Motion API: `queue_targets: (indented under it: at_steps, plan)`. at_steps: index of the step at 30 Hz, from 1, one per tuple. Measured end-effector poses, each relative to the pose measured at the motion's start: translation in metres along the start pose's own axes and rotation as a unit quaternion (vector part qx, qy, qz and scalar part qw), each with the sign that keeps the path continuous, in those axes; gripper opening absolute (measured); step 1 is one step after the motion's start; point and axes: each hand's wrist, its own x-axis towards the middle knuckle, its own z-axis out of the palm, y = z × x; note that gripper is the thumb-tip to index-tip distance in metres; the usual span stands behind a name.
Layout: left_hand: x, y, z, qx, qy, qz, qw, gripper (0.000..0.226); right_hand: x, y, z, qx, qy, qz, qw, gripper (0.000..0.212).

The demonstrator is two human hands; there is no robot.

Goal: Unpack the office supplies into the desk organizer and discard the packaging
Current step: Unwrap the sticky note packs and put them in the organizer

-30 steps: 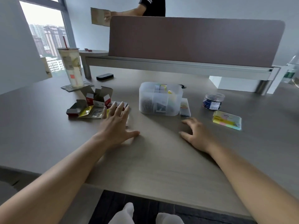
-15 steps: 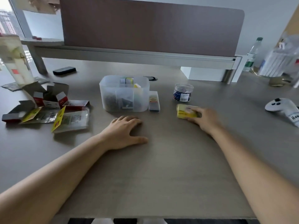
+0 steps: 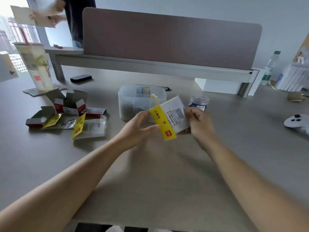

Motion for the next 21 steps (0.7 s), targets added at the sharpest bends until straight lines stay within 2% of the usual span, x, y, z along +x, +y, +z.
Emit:
queue_targets:
  at_steps: [2, 5, 9, 11, 16, 21]
  plan:
    - [-0.003, 0.005, -0.006, -0.099, -0.016, -0.009, 0.995, 0.011, -0.001, -0.004, 0.017, 0.054, -0.032, 0.035, 0.997, 0.03]
    - [-0.003, 0.006, -0.016, -0.145, 0.017, -0.022, 0.989, 0.019, 0.001, -0.002, 0.036, 0.1, -0.093, 0.081, 0.987, 0.026]
    - [-0.001, 0.001, -0.03, -0.207, 0.068, -0.064, 0.974, 0.015, 0.009, 0.001, 0.048, 0.023, -0.108, 0.054, 0.992, 0.02]
    - [0.0, -0.001, -0.035, -0.206, 0.079, -0.07, 0.973, 0.011, 0.014, 0.001, 0.053, 0.009, -0.085, 0.02, 0.996, 0.016]
    - [-0.002, -0.002, -0.04, -0.168, 0.084, -0.06, 0.98, 0.016, 0.025, 0.003, 0.063, -0.03, -0.051, -0.052, 0.997, 0.023]
    - [0.001, -0.01, -0.04, -0.132, 0.126, -0.059, 0.981, 0.009, 0.022, 0.011, 0.067, -0.044, -0.048, -0.066, 0.996, 0.009]
